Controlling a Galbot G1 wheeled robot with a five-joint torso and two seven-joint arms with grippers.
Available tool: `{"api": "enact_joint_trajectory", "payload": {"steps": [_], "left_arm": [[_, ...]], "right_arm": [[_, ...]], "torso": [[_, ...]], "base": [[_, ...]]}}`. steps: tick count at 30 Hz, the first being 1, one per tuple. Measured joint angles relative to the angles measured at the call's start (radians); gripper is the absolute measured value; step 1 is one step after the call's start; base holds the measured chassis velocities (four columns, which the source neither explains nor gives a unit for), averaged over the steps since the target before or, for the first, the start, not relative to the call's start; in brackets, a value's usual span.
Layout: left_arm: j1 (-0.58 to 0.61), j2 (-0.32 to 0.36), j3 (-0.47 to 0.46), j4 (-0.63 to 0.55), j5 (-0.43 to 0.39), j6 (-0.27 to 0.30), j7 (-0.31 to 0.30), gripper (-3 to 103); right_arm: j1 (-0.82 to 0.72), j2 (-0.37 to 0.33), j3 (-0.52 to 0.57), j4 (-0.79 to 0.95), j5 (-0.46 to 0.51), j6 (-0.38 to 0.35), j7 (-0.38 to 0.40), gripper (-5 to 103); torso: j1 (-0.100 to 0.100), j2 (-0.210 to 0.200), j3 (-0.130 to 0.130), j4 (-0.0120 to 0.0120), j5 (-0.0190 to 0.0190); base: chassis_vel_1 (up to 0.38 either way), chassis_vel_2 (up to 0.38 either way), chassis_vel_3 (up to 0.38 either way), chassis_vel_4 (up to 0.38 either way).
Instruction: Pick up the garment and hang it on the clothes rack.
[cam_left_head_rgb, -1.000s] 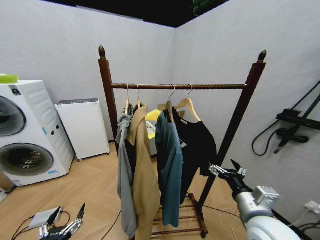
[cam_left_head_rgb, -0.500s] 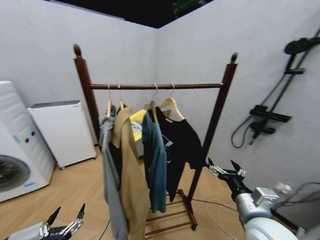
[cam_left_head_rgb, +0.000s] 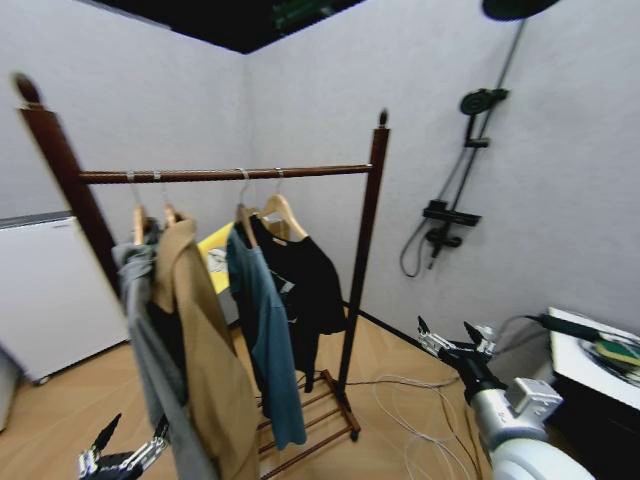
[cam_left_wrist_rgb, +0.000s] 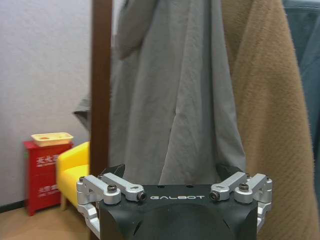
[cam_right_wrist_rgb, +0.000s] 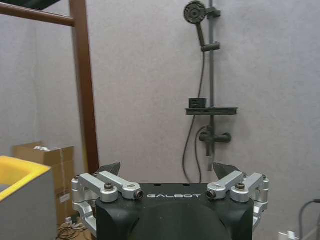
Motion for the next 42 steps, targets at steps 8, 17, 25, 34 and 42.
{"api": "enact_joint_trajectory", "payload": {"steps": [8,17,25,34,42], "left_arm": [[0.000,0.000,0.000,0.000,0.000,0.000,0.000,100],[0.000,0.000,0.000,0.000,0.000,0.000,0.000,100],[0.000,0.000,0.000,0.000,0.000,0.000,0.000,100],[0.000,0.000,0.000,0.000,0.000,0.000,0.000,100],[0.000,0.000,0.000,0.000,0.000,0.000,0.000,100]], "right_arm": [[0.001,-0.003,0.000,0.001,-0.001,-0.002,0.000,100],[0.007,-0.005,-0.003,0.001,-0.001,-0.003,0.000,100],[0.012,-0.007,-0.009,0.000,-0.001,-0.005,-0.001,100],[0.016,-0.008,-0.013,0.000,-0.002,-0.009,-0.001,100],[0.017,-0.005,-0.023,0.000,-0.009,-0.012,-0.001,100]], "torso": [[0.000,0.000,0.000,0.0001,0.0002],[0.000,0.000,0.000,0.0000,-0.0002],[0.000,0.000,0.000,0.0002,0.0001],[0.000,0.000,0.000,-0.0003,0.0001],[0.000,0.000,0.000,0.0002,0.0001]], "base": [[-0.123,-0.139,-0.117,-0.119],[-0.124,-0.116,-0.136,-0.133],[-0.117,-0.128,-0.126,-0.120],[-0.110,-0.129,-0.124,-0.121],[0.007,-0.081,-0.070,0.016]]}}
